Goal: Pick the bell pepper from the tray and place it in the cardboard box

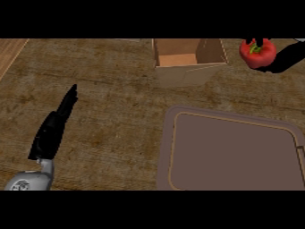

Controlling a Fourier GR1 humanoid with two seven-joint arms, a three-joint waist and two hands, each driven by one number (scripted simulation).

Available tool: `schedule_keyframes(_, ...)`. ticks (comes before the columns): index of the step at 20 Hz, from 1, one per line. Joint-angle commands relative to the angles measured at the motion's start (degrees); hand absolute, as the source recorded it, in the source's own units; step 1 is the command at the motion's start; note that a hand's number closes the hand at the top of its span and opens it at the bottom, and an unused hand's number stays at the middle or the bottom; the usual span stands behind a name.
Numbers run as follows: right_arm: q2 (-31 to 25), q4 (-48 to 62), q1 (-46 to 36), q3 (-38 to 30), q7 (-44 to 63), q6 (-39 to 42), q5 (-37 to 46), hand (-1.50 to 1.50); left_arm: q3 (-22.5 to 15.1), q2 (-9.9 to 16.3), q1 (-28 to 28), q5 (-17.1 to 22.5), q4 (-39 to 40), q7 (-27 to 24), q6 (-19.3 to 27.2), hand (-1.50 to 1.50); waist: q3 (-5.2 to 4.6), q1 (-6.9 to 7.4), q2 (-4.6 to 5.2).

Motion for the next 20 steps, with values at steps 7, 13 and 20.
schedule_keyframes(7,2.68,13.72,-13.61,3.55,-7.30,9.10,-4.20,1.50,0.10,-0.96,-0.11,-0.42,1.19,0.35,0.94,0.00,-0.19,-1.22,-0.67)
schedule_keyframes(13,9.03,20.35,-19.84,7.53,-4.39,6.47,-2.70,1.50,2.47,1.37,1.50,0.95,0.97,-0.58,-0.44,0.00,-0.25,-2.03,-1.22)
schedule_keyframes(20,17.63,27.13,-24.07,12.69,-2.90,2.03,1.03,1.50,2.27,0.51,-0.68,0.46,2.67,-0.56,0.00,0.00,-0.28,-2.88,-1.05)
